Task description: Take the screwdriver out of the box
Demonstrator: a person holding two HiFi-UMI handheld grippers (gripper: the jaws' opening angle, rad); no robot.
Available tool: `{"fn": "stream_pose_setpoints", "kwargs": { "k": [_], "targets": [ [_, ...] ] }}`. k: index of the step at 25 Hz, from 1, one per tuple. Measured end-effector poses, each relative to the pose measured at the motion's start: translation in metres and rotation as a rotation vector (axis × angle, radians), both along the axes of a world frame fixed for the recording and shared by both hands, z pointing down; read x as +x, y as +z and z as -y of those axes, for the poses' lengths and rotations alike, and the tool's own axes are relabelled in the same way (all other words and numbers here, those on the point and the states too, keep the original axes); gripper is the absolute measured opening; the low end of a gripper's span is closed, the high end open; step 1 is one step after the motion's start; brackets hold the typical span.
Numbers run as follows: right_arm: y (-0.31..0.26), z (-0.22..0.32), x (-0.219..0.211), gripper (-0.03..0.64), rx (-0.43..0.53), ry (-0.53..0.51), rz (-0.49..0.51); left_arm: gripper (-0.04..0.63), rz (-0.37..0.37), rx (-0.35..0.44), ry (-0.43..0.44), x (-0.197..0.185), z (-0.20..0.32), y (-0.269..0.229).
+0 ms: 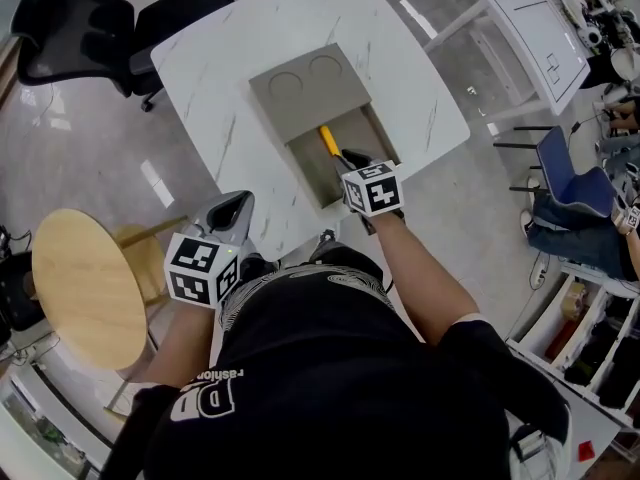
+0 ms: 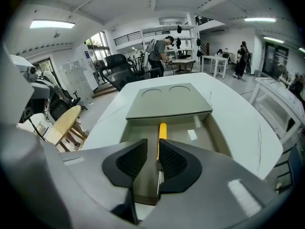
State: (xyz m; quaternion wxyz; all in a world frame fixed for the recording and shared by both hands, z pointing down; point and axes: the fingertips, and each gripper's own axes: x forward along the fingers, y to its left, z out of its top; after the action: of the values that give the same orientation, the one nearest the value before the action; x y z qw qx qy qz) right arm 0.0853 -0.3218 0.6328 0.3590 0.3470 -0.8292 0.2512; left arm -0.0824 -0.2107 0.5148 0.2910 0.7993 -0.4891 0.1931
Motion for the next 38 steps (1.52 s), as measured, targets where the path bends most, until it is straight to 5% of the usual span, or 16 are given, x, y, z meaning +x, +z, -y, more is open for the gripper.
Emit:
{"fn": "stream_pose_setpoints", "kwargs": {
  "k": [15, 38],
  "targets": [
    [0.043, 0.011, 0.0, 0.055, -0.123, -0.017, -0.122, 0.058, -0.016, -0.02, -0.09, -0.02, -0.009, 0.006],
    [0.067, 0.015, -0.001, 0.081, -0.215, -0.033, -0.222, 0.058, -0.03, -0.028, -0.115, -0.035, -0.008, 0.01]
  ]
}}
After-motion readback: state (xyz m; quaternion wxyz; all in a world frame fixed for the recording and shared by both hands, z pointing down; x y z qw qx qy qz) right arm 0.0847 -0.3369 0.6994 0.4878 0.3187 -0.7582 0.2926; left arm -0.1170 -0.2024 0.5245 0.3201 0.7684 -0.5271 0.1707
